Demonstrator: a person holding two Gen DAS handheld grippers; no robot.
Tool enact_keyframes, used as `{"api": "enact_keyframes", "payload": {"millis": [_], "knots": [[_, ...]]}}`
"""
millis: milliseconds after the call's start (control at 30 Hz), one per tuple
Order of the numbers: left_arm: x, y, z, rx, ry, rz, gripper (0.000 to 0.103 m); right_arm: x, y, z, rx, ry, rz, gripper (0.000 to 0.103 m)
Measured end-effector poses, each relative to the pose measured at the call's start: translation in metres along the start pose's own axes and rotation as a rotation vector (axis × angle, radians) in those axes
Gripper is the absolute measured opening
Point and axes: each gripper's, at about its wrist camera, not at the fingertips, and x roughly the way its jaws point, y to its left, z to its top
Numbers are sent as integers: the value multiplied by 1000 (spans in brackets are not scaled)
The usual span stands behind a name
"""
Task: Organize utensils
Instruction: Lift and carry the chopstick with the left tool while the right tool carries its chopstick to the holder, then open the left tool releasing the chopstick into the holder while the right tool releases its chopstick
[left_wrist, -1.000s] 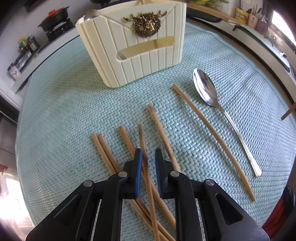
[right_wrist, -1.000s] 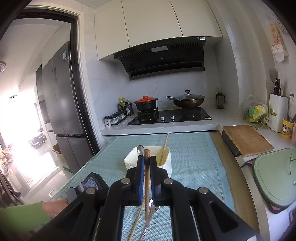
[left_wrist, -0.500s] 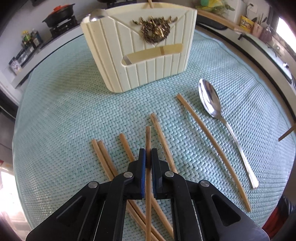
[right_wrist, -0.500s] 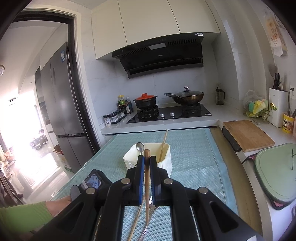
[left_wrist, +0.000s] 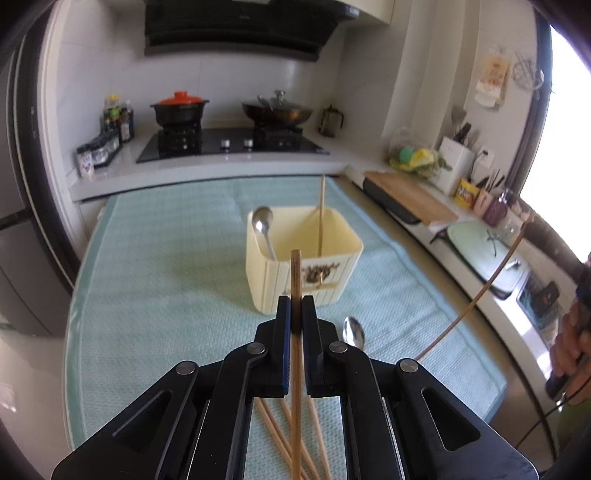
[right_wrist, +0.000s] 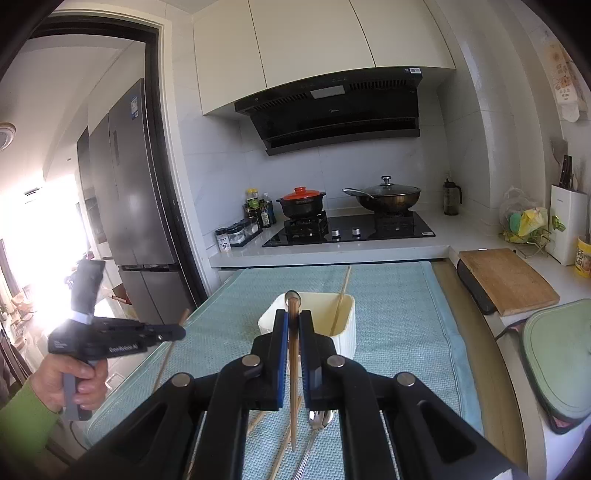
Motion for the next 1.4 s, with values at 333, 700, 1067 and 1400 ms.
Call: {"api": "enact_keyframes", "payload": {"millis": [333, 700, 1067, 1400], "knots": [[1, -6, 75, -15, -205, 39, 3, 31, 17, 53, -70, -23, -10, 6], [67, -6, 141, -53, -270, 86, 3, 100, 5, 109, -71, -29, -18, 6], [164, 13, 159, -114, -257, 118, 3, 203, -31, 111, -82, 101, -22, 6], [220, 27, 132, -132, -170, 167, 4, 291, -48, 68, -18, 306, 13, 6]]}}
